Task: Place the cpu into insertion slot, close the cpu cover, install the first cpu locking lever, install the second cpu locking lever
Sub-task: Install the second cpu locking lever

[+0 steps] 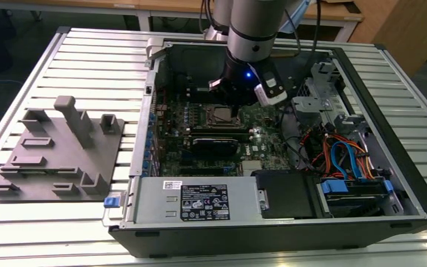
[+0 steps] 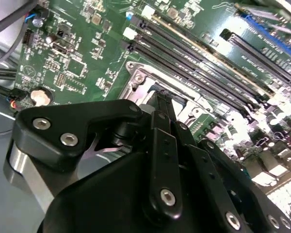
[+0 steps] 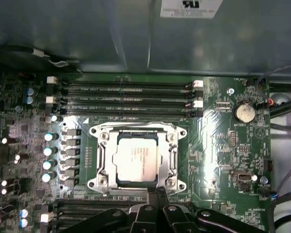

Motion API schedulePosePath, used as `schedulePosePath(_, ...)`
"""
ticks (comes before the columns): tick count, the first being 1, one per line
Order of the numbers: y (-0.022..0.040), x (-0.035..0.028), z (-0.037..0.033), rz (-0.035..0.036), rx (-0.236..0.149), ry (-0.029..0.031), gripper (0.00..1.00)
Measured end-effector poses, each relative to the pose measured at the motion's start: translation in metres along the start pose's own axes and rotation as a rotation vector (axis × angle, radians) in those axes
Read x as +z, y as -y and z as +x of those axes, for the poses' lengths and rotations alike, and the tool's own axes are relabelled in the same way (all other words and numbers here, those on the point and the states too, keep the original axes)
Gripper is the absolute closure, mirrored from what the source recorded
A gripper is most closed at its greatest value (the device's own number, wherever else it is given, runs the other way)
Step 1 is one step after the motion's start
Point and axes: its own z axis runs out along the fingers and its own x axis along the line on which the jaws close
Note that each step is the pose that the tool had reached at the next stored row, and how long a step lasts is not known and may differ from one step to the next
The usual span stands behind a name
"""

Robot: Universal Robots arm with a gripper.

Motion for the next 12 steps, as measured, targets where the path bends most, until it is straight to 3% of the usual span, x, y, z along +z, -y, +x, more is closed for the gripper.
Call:
schedulePosePath(6,0.0079,-0.0006,0.0002,-0.0004,0.000,-0.0042,0.89)
schedulePosePath(12,0.0088,0.0007,0.0115,-0.0095,0.001,-0.0085,0.89)
